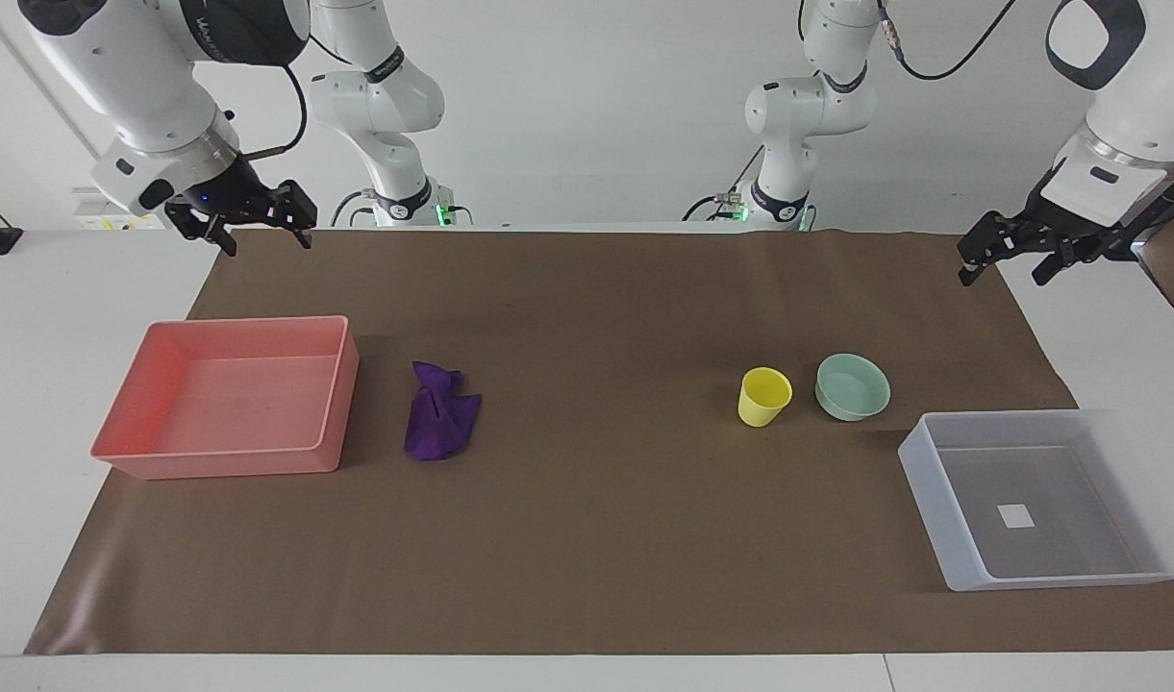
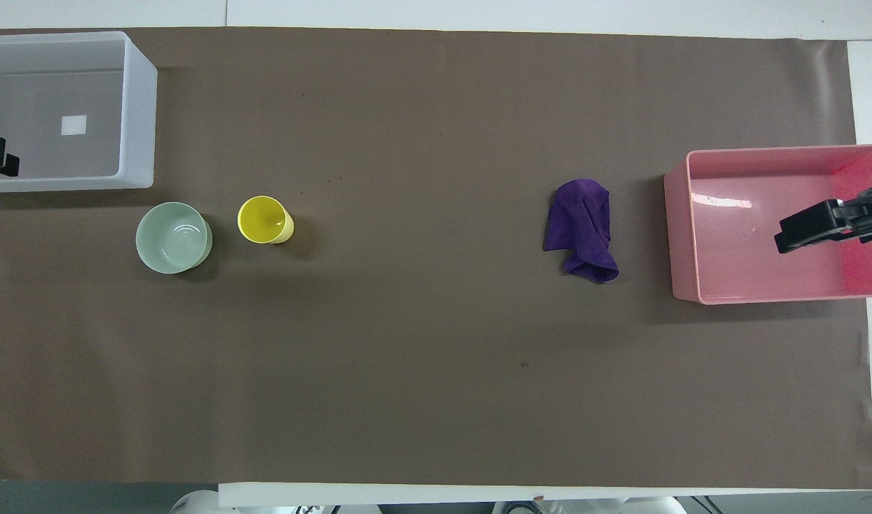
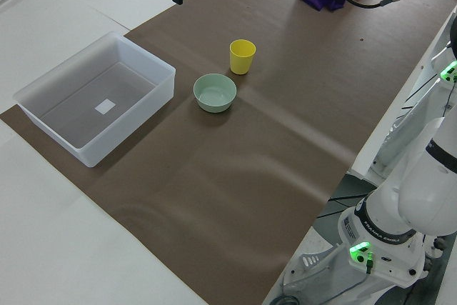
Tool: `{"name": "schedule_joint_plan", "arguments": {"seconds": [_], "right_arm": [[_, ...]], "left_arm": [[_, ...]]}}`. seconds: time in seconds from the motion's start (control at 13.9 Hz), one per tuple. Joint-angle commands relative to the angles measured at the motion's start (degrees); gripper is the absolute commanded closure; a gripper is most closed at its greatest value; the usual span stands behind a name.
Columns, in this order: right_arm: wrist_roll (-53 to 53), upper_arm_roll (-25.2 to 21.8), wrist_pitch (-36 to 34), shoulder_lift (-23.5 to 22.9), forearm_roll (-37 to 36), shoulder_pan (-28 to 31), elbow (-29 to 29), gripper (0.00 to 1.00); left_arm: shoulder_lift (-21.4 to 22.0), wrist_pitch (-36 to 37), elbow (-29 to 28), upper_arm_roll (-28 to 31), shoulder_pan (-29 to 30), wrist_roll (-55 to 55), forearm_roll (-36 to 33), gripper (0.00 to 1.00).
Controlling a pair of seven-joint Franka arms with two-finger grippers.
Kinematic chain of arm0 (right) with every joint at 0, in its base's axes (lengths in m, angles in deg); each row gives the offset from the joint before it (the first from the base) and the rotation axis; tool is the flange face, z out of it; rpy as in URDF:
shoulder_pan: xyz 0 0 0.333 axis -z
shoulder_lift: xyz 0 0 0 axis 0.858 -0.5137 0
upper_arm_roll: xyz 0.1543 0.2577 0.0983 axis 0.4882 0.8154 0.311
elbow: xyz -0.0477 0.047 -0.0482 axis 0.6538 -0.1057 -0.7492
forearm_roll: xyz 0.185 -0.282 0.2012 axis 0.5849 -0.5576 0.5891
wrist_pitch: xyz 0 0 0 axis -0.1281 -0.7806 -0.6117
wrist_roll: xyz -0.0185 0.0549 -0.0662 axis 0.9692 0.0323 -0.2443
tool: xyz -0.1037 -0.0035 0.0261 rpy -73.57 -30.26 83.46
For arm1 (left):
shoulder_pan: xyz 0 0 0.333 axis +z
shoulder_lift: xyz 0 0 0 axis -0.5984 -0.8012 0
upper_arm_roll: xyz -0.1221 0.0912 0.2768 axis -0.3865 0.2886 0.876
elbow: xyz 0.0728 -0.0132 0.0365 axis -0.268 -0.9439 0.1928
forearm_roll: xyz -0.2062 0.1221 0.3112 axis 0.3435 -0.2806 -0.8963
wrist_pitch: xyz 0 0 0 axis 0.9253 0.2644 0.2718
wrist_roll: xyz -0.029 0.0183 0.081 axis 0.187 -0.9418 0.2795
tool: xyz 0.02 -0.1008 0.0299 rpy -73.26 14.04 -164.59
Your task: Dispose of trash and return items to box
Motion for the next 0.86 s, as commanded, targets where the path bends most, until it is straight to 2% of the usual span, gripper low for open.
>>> {"name": "schedule_joint_plan", "arguments": {"seconds": [0.0, 0.29, 0.36, 0.43, 0.58, 0.65, 0.72, 0.79], "right_arm": [[-1.0, 0.3, 0.8, 1.0, 0.8, 0.3, -1.0, 0.0], [-0.9, 0.3, 1.8, 1.1, 0.8, 0.2, -1.6, 0.0], [-0.6, 0.7, 5.5, 1.1, 0.8, -0.4, -2.6, 0.0], [-0.7, 0.9, 7.9, 1.2, 1.2, -1.9, -3.9, 0.0], [-1.0, 0.9, 12.3, -0.6, 5.5, -3.9, -6.2, 0.0], [-1.1, 0.9, 15.1, -1.8, 6.7, -5.4, -7.4, 0.0], [-1.1, 0.9, 18.3, -3.3, 6.7, -7.6, -8.4, 0.0], [-1.3, 0.9, 21.6, -4.3, 6.7, -9.3, -9.6, 0.0]], "left_arm": [[-1.7, 1.7, 2.8, 0.8, 0.0, 1.1, 1.0, 0.0], [-1.5, 1.3, 2.3, 0.9, -0.3, 1.1, 0.9, 0.0], [0.4, -0.6, -2.4, 0.9, -0.6, -0.1, 0.6, 0.0], [4.6, -7.1, -11.1, 0.8, -1.6, -2.7, -0.4, 0.0], [14.4, -27.9, -34.1, 0.5, -2.9, -6.2, -0.4, 0.0], [17.1, -36.0, -42.2, 0.5, -2.9, -6.3, -0.4, 0.0], [17.4, -41.3, -47.0, 0.5, -2.9, -6.4, -0.4, 0.0], [15.7, -43.8, -48.2, 0.5, -2.8, -7.6, -0.4, 0.0]]}}
